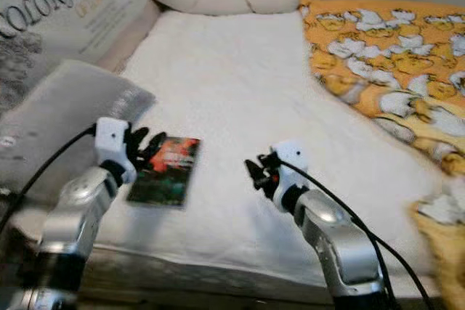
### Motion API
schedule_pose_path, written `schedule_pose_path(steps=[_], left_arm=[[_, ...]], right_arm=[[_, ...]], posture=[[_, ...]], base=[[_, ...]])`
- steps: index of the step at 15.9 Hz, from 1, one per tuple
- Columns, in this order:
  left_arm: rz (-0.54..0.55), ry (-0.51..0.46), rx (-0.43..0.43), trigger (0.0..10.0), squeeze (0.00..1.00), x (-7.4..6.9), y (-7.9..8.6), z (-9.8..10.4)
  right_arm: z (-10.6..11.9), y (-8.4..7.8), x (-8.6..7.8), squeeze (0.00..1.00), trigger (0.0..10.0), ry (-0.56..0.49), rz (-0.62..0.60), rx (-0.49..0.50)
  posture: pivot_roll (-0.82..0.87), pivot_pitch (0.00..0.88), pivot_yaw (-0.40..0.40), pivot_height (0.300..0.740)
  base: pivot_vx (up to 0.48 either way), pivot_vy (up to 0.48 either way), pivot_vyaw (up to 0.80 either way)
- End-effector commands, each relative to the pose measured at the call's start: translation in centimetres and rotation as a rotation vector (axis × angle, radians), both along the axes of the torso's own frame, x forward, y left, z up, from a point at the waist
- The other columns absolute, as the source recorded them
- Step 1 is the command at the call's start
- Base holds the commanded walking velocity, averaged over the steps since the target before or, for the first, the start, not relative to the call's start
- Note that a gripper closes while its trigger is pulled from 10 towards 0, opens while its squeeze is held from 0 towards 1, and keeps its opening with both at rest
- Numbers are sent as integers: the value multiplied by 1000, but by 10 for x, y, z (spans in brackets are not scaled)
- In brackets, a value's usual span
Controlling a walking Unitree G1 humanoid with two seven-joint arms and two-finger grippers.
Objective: Clean up the room
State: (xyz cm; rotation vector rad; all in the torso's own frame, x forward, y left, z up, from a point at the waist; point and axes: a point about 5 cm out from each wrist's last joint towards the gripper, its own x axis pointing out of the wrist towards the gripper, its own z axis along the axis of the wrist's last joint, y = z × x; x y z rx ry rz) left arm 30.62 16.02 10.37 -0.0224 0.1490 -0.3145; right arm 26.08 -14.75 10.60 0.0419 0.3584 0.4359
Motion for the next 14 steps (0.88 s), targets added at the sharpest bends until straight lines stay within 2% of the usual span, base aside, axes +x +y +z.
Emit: schedule_pose_path(steps=[1,5,13,14], left_arm=[[35,6,32,10000,0,-3,5,3],[84,31,16,10000,0,-15,3,10],[98,55,29,10000,0,-17,-2,11],[104,59,32,10000,0,-17,-2,12]], right_arm=[[1,-3,3,0,10000,-19,-34,-18],[-8,-12,9,0,10000,0,-115,-74],[-17,-15,14,0,10000,26,-160,-137],[-19,-18,16,0,10000,30,-175,-157]], posture=[[-18,0,23,740],[-6,0,11,740],[-13,0,18,740],[-13,0,18,740]], base=[[0,-480,0],[0,-480,0],[0,-480,0],[0,0,0]])
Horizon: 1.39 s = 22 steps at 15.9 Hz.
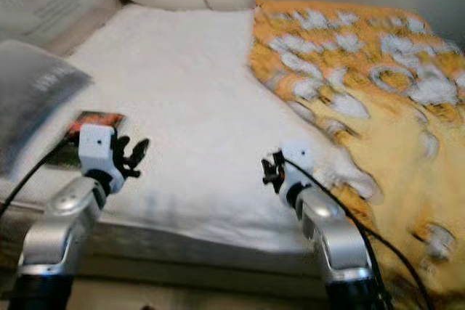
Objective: Clean up the room
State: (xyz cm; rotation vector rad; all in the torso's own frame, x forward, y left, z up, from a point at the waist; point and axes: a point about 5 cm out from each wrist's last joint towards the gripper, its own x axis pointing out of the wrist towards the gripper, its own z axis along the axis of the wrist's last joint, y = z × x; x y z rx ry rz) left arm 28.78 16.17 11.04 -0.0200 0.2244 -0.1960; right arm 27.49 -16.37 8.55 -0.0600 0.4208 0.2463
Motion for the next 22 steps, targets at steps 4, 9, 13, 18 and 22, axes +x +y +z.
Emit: schedule_pose_path(steps=[4,9,13,18,22], left_arm=[[-17,-43,9,10000,0,5,-1,12],[-26,-59,8,10000,0,5,0,14],[-31,-65,0,10000,0,4,1,16],[-13,-58,-2,10000,0,1,7,14],[-5,-36,26,10000,0,-2,12,12]], right_arm=[[2,-4,6,0,10000,-9,-43,-13],[3,2,8,0,10000,-20,-15,2],[5,7,12,0,10000,-25,12,11],[7,12,17,0,10000,-39,53,7],[6,15,19,0,10000,-27,78,4]], posture=[[-9,0,16,740],[-6,0,16,740],[3,0,12,740],[19,0,-4,740],[33,0,-20,740]], base=[[0,0,0],[0,0,0],[288,0,-581],[359,0,0],[269,0,0]])
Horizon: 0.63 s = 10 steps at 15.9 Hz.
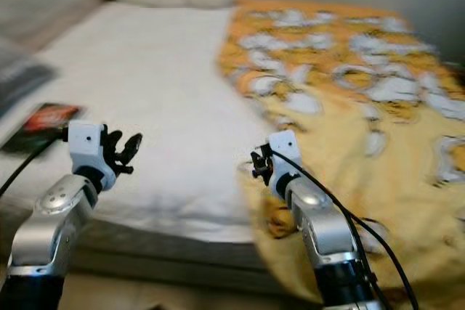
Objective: Clean up the room
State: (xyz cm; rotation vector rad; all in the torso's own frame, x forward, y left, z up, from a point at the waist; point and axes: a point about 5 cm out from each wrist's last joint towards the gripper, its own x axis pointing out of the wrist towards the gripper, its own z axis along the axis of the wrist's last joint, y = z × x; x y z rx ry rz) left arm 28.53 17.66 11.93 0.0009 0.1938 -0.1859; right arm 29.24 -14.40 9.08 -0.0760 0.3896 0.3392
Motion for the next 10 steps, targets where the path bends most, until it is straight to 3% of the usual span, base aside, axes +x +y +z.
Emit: schedule_pose_path(steps=[1,3,4,5,10], left_arm=[[-26,11,22,10000,0,-1,-1,1],[-59,5,42,10000,0,-2,1,4],[-85,6,58,10000,0,-2,2,5],[-132,18,73,10000,0,-4,3,6],[-417,142,150,10000,0,-18,-2,7]], right_arm=[[-1,-5,3,0,10000,19,-10,-17],[-7,-7,6,0,10000,68,-11,-46],[-10,-8,7,686,10000,94,-11,-41],[-13,-10,9,1000,10000,112,-23,-44],[-28,-14,27,1000,10000,205,-37,-77]], posture=[[37,0,-21,740],[42,0,-17,740],[43,0,-14,740],[47,0,-7,740],[71,0,21,740]], base=[[0,0,0],[0,0,0],[0,0,0],[0,0,0],[0,0,0]])
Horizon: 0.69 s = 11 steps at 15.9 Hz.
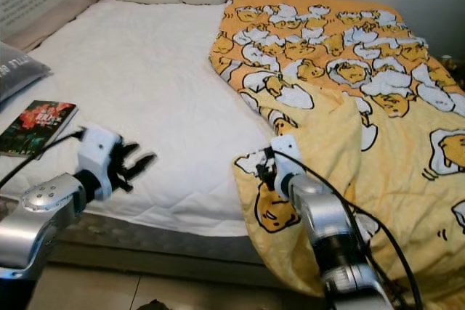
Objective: Clean up the room
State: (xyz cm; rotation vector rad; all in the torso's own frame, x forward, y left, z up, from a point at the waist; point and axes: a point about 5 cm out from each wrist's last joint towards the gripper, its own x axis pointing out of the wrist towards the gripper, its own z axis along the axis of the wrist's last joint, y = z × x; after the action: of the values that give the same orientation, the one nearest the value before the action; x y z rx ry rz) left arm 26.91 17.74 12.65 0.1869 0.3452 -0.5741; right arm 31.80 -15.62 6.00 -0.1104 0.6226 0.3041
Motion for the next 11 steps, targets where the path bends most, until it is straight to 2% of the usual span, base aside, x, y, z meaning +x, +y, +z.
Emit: schedule_pose_path(steps=[1,3,6,8,9,10,11], left_arm=[[-90,30,7,10000,0,-6,-4,2],[-251,82,53,10000,0,-13,-3,8],[-344,117,100,10000,0,-17,2,18],[-394,148,112,10000,0,-25,3,25],[-403,158,119,10000,0,-29,4,28],[-402,164,123,10000,0,-33,6,31],[-401,164,124,10000,0,-34,6,33]], right_arm=[[0,-2,7,1000,10000,4,-1,-10],[-4,3,19,1000,10000,61,27,-10],[-2,6,29,1000,10000,89,45,-68],[-2,7,33,1000,10000,81,53,-132],[-2,9,34,612,10000,76,50,-156],[-2,12,35,0,10000,64,47,-168],[-2,13,35,0,10000,66,38,-156]], posture=[[81,0,21,740],[105,0,21,740],[142,0,25,740],[167,0,35,740],[180,0,40,740],[190,14,44,740],[206,48,47,740]], base=[[0,0,0],[0,0,0],[0,0,0],[0,0,0],[0,0,0],[0,0,0],[0,0,0]])
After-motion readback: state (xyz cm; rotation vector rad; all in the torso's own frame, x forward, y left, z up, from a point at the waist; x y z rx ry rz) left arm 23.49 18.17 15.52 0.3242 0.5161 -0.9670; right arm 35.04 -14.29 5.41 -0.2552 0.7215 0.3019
